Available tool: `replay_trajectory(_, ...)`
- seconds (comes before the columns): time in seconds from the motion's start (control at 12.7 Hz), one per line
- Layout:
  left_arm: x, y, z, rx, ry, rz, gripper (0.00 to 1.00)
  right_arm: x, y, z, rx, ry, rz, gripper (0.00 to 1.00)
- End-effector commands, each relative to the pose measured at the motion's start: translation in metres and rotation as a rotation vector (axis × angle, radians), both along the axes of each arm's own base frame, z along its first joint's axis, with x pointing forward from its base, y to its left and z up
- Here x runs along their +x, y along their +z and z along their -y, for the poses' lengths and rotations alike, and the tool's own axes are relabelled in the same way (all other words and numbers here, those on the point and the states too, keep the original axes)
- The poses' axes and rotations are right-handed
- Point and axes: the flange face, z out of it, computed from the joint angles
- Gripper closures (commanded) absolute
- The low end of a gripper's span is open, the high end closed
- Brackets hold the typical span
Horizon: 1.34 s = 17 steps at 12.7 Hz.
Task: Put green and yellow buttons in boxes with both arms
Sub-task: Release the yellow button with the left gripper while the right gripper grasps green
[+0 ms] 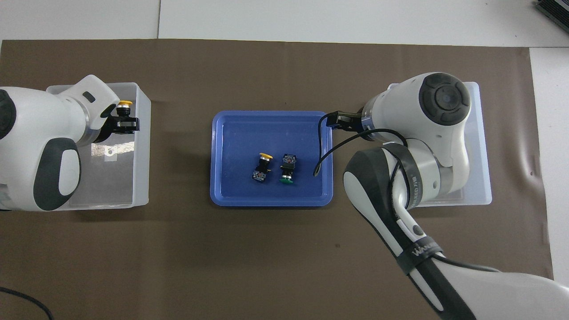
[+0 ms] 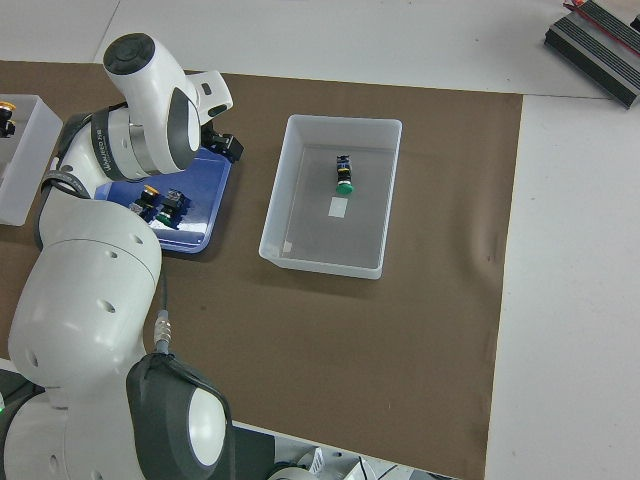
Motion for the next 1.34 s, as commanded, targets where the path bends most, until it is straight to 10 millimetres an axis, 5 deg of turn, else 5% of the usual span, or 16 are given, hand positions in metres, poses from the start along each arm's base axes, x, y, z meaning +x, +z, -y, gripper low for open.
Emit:
replay_trajectory(0.0, 0.008, -0.013, -0.025, 0.015, -0.015, 0.041, 1.0, -0.004, -0.026, -0.043, 0.03, -0.033, 0.016, 0.0)
replay_trajectory(0.16, 0.014, -0.033, -0.053, 0.049, -0.082, 0.029, 1.0, -0.013, -0.045, -0.073, 0.014, 0.012, 0.023, 0.0)
replay_trajectory(0.39, 0.026, -0.06, -0.059, 0.056, -0.089, 0.064, 1.0, -0.025, -0.08, -0.107, 0.002, 0.055, 0.025, 0.0)
replay_trajectory(0.87, 0.038, -0.122, -0.061, 0.058, -0.085, 0.086, 0.95, -0.044, -0.116, -0.113, -0.084, 0.123, 0.001, 0.0)
replay_trajectory(0.94, 0.039, -0.122, -0.06, 0.058, -0.085, 0.089, 0.72, -0.049, -0.119, -0.117, -0.089, 0.132, -0.005, 0.0)
replay_trajectory(1.1, 0.041, -0.119, -0.061, 0.056, -0.075, 0.1, 0.08, -0.062, -0.124, -0.122, -0.095, 0.148, -0.018, 0.0)
replay_trajectory(1.26, 0.044, -0.114, -0.061, 0.057, -0.076, 0.109, 0.0, -0.063, -0.125, -0.121, -0.094, 0.149, -0.017, 0.0)
